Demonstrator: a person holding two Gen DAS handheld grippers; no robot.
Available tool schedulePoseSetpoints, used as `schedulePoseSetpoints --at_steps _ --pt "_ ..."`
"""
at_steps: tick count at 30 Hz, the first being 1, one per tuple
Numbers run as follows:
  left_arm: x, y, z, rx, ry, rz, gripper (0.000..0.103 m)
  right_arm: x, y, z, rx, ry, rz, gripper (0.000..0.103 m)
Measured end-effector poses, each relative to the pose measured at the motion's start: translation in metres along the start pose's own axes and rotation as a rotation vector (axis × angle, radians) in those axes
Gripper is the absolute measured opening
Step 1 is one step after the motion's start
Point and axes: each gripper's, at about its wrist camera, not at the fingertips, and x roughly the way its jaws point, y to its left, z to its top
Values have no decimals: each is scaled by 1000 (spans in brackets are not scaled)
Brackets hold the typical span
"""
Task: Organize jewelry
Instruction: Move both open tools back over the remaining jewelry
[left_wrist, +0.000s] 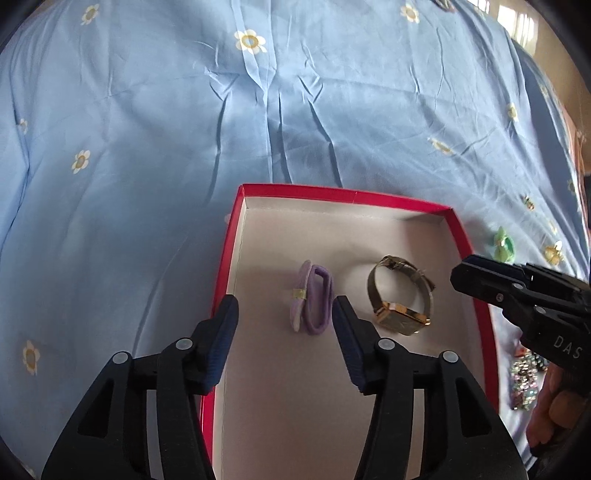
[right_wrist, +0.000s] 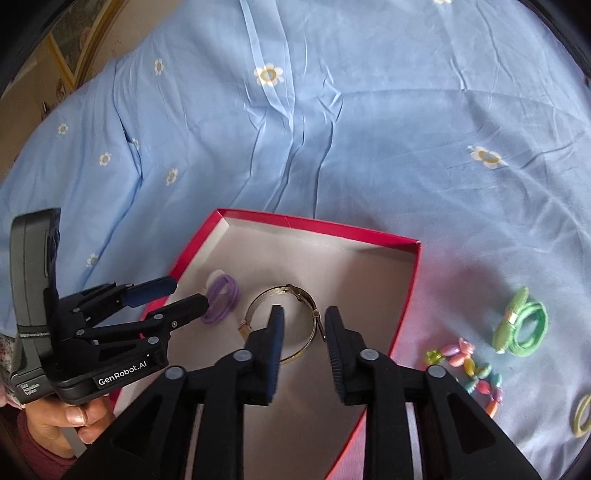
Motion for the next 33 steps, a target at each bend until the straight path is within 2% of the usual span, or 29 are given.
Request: schedulePoseSetpoints --at_steps 5,14,18,31,33 --pt "-20 -10 -7 -24 -31 -46 54 -30 -14 -10 54 -45 -3 34" --pt "-35 -49 -17 16 -46 -129 57 -80 -47 -33 153 -108 -53 39" --pt "-36 -70 -22 44 -39 -150 57 -102 -59 -41 169 -139 -79 45" --pt "-27 -121 -18 130 -19 -196 57 -148 -109 -65 238 -188 -208 48" --pt "-25 -128 -16 142 -16 -200 57 -153 -119 -68 251 -191 -230 51"
